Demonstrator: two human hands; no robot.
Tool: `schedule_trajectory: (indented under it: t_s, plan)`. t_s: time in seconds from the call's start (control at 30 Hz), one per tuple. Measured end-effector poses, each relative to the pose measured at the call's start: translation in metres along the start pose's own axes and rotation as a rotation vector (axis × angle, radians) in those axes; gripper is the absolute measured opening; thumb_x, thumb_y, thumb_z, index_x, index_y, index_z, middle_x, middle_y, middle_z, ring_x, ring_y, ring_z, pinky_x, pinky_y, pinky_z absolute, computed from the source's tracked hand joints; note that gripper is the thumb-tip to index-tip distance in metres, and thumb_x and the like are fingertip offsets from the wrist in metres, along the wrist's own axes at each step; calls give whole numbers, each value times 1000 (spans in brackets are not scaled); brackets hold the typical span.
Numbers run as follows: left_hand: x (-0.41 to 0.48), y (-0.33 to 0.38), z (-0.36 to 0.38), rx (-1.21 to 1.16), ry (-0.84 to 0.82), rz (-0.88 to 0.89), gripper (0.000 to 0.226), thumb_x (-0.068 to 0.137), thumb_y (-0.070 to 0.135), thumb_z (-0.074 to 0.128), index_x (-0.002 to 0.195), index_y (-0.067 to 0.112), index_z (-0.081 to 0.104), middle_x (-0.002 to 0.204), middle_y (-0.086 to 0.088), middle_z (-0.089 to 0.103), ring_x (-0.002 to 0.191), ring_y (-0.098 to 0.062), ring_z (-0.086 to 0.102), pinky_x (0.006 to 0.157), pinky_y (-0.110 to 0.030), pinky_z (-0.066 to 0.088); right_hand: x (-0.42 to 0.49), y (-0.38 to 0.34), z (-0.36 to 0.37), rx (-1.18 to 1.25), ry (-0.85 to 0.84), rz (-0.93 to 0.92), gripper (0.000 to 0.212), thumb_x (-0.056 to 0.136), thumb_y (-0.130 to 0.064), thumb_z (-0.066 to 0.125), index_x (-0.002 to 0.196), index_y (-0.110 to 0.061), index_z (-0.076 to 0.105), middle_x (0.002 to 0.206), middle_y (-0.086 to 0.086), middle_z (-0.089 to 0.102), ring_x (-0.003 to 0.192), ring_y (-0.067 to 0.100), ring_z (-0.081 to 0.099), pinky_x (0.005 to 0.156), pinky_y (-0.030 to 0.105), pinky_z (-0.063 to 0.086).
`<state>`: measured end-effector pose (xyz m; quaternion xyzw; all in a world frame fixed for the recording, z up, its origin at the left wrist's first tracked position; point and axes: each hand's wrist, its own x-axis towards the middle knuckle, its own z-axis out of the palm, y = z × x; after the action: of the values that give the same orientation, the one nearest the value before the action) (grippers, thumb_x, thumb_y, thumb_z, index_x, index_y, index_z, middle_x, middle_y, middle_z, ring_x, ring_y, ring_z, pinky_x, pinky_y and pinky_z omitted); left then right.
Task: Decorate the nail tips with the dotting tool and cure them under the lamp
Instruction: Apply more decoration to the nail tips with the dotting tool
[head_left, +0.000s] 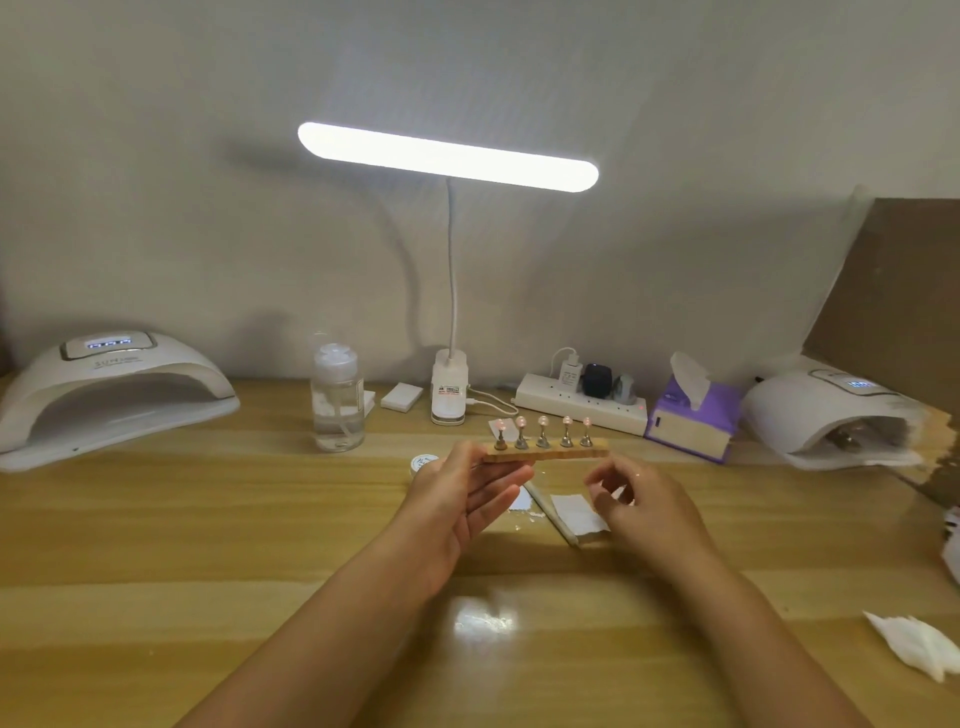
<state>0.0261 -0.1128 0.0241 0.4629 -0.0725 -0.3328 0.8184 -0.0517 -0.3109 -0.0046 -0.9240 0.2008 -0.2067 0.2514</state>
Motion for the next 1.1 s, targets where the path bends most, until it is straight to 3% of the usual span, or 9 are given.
schedule_trajectory:
  t_s: [0.07, 0.13, 0.23, 0.37, 0.47, 0.53, 0.67, 0.83, 1.1]
  plan:
    - [1, -2, 0, -9, 13, 4, 28, 101, 16, 48, 113, -4, 65, 100, -17, 75, 91, -21, 75, 57, -21, 59, -1, -1, 3, -143, -63, -8, 7, 87, -48, 67, 86, -44, 60, 93, -22, 56, 93, 5, 51, 83, 32, 45]
    - [1, -3, 0, -13, 17, 4, 28, 100, 15, 48, 112, -4, 65, 99, -17, 75, 90, -21, 75, 56, -21, 58, -3, -2, 8, -241, -116, 24, 16, 87, -57, 62, 96, -45, 62, 98, -19, 53, 100, 7, 47, 88, 33, 40]
    - [2, -4, -1, -18, 13, 7, 27, 99, 13, 47, 110, -4, 65, 99, -17, 75, 89, -21, 75, 56, -21, 58, -4, 2, 5, -311, 32, 69, 19, 95, -45, 56, 111, -38, 62, 110, -11, 57, 108, 13, 50, 92, 34, 39]
    - [2, -4, -1, -31, -2, 2, 26, 99, 10, 46, 109, -4, 65, 100, -18, 75, 90, -21, 75, 56, -21, 58, -4, -5, -4, -122, 326, 41, 22, 98, -21, 54, 116, -17, 65, 113, 1, 64, 102, 20, 57, 87, 37, 47]
    - [1, -6, 0, -29, -6, -9, 26, 100, 10, 45, 111, -4, 64, 101, -18, 75, 91, -21, 75, 58, -22, 59, -5, -18, -1, 36, 339, -4, 14, 96, -14, 57, 109, -18, 60, 99, 0, 65, 79, 14, 59, 70, 32, 49]
    - [1, -7, 0, -30, -11, -12, 26, 101, 10, 45, 114, -4, 63, 102, -18, 75, 93, -22, 74, 61, -24, 60, -6, -26, 3, 171, 330, 3, 18, 93, -14, 61, 109, -20, 56, 99, -1, 65, 76, 9, 58, 68, 32, 51]
    - [2, -8, 1, -28, -19, 12, 26, 100, 6, 43, 117, -4, 61, 104, -17, 75, 95, -22, 74, 68, -26, 62, -11, -39, 12, 270, 236, 40, 52, 83, -39, 72, 128, -24, 49, 120, -8, 56, 99, 9, 55, 89, 39, 52]
    - [3, -15, 3, 105, -18, 78, 21, 98, 5, 46, 106, 0, 65, 101, -14, 76, 96, -20, 73, 77, -29, 60, -17, -49, 18, 105, 150, 10, 104, 70, -65, 75, 151, -19, 28, 143, -3, 38, 131, 16, 40, 109, 40, 40]
    - [9, -26, 3, 133, 5, 106, 17, 98, 8, 50, 99, 5, 67, 97, -13, 76, 95, -20, 74, 69, -27, 59, -17, -51, 20, 58, 156, 44, 122, 64, -73, 73, 156, -18, 16, 157, 1, 29, 144, 18, 27, 115, 36, 30]
